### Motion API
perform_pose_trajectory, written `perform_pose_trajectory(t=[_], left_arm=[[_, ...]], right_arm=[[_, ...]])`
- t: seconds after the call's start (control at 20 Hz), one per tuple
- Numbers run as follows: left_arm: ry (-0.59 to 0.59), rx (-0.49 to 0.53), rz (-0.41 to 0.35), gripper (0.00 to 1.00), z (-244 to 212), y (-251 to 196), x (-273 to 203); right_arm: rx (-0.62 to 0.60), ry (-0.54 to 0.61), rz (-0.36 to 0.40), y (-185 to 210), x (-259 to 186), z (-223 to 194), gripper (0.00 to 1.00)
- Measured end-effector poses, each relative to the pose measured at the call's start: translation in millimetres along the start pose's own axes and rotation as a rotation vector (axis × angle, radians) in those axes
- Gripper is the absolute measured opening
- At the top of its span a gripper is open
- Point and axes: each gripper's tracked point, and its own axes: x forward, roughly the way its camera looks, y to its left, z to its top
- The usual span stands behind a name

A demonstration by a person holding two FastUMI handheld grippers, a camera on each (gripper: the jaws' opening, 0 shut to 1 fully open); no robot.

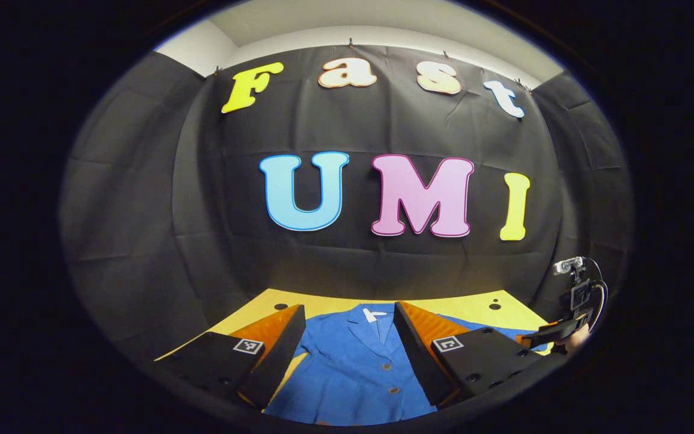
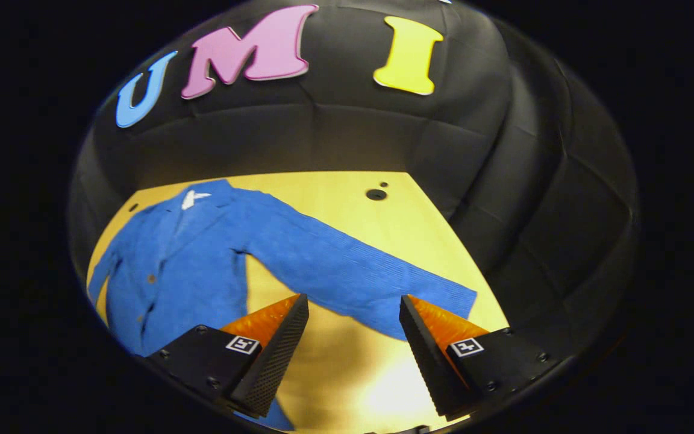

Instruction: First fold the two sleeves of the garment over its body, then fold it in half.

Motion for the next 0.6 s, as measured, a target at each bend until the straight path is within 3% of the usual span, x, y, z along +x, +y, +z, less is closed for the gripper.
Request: perform_pose_trajectory(t=[0.35, 0.6], left_arm=[[0.018, 0.055, -0.053, 0.84, 5.9, -67.1, 26.3], [0.026, 0.086, -0.078, 0.84, 8.4, -94.5, 34.8]], right_arm=[[0.142, 0.143, -0.168, -109.8, 43.3, -41.7, 0.98], [0.237, 0.241, -0.153, -122.5, 52.5, -68.1, 0.99]])
